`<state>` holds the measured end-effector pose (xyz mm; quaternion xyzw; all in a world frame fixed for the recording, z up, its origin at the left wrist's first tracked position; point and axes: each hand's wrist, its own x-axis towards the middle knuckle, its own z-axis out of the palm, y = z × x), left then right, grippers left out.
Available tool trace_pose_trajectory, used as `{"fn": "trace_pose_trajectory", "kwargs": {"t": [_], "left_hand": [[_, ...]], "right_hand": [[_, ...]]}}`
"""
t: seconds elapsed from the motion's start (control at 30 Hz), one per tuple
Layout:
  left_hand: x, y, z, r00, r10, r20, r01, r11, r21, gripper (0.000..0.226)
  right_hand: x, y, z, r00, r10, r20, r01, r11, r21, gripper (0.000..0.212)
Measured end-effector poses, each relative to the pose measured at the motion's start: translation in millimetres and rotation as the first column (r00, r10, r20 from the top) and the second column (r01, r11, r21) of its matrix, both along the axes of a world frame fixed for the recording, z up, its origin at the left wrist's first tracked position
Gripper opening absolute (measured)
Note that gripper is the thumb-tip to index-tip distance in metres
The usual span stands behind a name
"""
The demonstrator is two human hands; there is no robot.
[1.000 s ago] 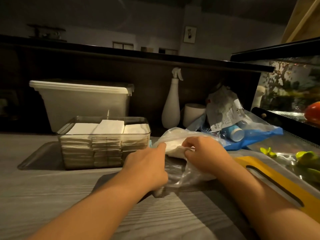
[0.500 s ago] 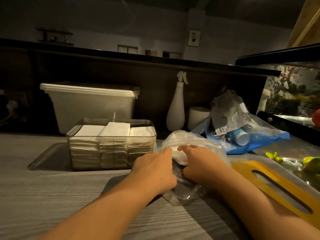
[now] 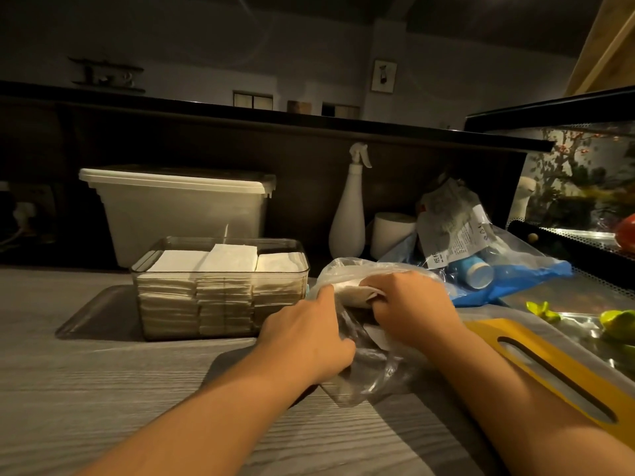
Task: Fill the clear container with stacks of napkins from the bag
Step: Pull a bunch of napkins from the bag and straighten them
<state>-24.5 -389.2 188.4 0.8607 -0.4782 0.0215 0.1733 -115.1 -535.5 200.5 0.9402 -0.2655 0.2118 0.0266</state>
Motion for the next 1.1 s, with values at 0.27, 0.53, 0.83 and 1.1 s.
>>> {"fn": "trace_pose_trajectory", "kwargs": {"t": [0.27, 0.53, 0.83, 1.1], "left_hand": [[-3, -2, 3, 0.995, 0.104, 0.001, -0.104, 0.991, -0.088, 0.062], [1, -2, -1, 0.991, 0.124, -0.044, -0.128, 0.987, -0.101, 0.072], [2, 0, 4, 0.850, 0.010, -0.527, -0.149, 0.963, -0.223, 0.072], [3, 14, 22, 0.559, -0.335, -0.759, 0.056, 0.928, -0.369, 0.075]], "right_hand": [[-26, -3, 9, 0.957, 0.074, 0.279, -0.158, 0.942, 0.294, 0.026], [-34, 2, 16, 0.804, 0.125, 0.582, -0.481, 0.712, 0.511, 0.018], [-37, -1, 21, 0.665, 0.029, 0.746, -0.633, 0.552, 0.543, 0.020], [-34, 3, 23, 0.606, -0.164, 0.779, -0.702, 0.350, 0.620, 0.022]]}}
